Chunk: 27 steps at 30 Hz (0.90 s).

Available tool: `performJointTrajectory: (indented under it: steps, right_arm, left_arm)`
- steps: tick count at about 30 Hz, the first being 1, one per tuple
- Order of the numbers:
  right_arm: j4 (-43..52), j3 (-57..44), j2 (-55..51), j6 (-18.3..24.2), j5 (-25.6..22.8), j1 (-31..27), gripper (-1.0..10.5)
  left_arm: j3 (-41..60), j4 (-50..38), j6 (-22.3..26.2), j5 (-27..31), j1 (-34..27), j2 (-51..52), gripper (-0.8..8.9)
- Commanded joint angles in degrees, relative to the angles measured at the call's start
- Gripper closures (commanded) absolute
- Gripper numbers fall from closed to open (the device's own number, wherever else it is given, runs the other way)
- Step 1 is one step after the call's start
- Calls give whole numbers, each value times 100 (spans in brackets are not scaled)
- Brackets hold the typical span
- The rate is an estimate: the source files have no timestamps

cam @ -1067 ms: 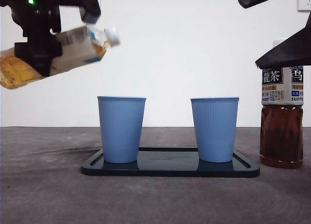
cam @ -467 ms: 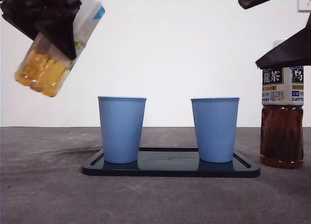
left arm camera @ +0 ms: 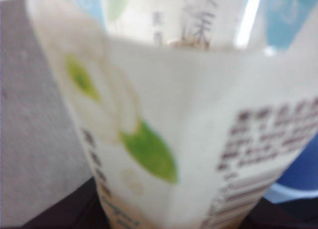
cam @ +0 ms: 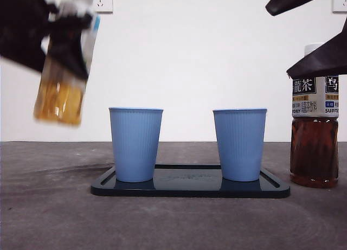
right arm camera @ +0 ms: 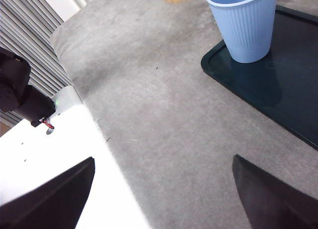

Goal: Pour the drink into the cup

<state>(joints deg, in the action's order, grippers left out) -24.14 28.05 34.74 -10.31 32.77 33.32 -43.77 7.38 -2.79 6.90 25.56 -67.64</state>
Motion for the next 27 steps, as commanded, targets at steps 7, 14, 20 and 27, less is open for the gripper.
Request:
performJointTrajectory:
  steps: [7,14,20,27]
  right_arm:
    - [52,92,33,-166,-7,39,518]
    - [50,92,33,-192,-39,39,518]
    - [52,92,33,-238,-133,39,518]
    - [50,92,33,-238,-136,39,518]
  left_arm:
    - [1064,-2280,-498,0,-372,-144,663]
    - [1161,-2656,-590,-44,-540,-546,663]
    - [1161,-2688,-522,-181,-520,-813,662]
    - [1161,-2669,-431,-181,-529,-1003,656]
